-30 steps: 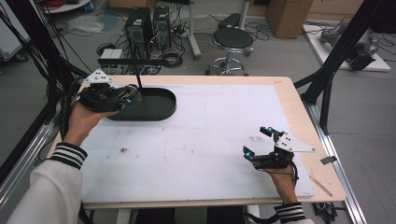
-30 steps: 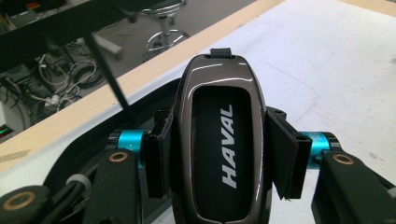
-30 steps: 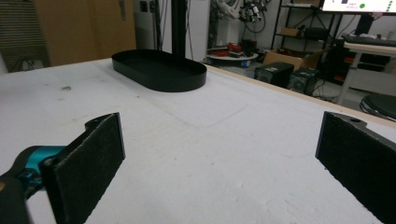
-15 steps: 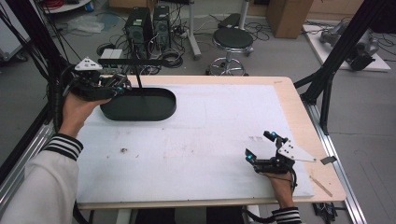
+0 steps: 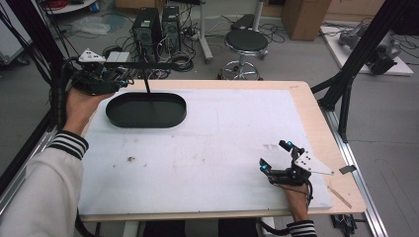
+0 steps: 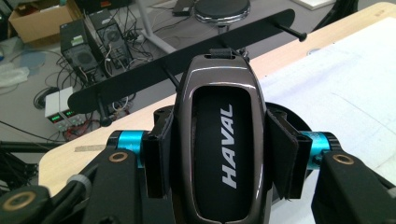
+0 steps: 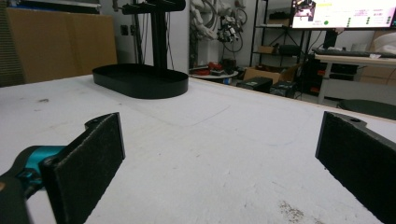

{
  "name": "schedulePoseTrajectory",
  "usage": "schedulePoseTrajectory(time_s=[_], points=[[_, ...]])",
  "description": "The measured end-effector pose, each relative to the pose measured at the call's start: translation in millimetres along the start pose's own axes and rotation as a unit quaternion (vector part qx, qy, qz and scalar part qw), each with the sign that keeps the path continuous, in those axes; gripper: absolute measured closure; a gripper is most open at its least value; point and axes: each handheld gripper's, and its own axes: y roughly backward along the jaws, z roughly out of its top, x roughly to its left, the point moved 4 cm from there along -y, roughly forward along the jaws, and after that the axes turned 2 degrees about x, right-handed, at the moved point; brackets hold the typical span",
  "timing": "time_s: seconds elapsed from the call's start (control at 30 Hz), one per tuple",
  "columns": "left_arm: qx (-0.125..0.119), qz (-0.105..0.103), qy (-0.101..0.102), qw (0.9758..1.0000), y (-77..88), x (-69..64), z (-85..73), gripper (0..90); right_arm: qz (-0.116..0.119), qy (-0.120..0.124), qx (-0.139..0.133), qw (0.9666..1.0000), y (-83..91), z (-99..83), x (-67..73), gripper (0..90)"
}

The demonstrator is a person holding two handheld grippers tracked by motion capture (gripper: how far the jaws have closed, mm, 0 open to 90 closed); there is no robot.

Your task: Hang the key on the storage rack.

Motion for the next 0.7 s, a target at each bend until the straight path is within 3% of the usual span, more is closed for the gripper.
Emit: schedulePoseTrajectory(time_s=[0.17, 0.37, 0.7], points=[[0.001, 0.008, 0.01, 0.9999, -4.2, 6.3, 4.5, 48.8, 0.0, 0.002, 0.004, 1.0, -1.3, -1.9, 0.6, 0.3], [0.003, 0.023, 0.007, 0.9997, -9.4, 11.9, 7.8, 48.8, -0.007, 0.002, 0.004, 1.0, -1.4, -2.4, 1.1, 0.3], [0.0, 0.027, 0.007, 0.9996, -17.6, 15.8, 7.4, 48.8, -0.013, 0.001, 0.002, 0.9999, -1.1, -2.6, 1.1, 0.3]])
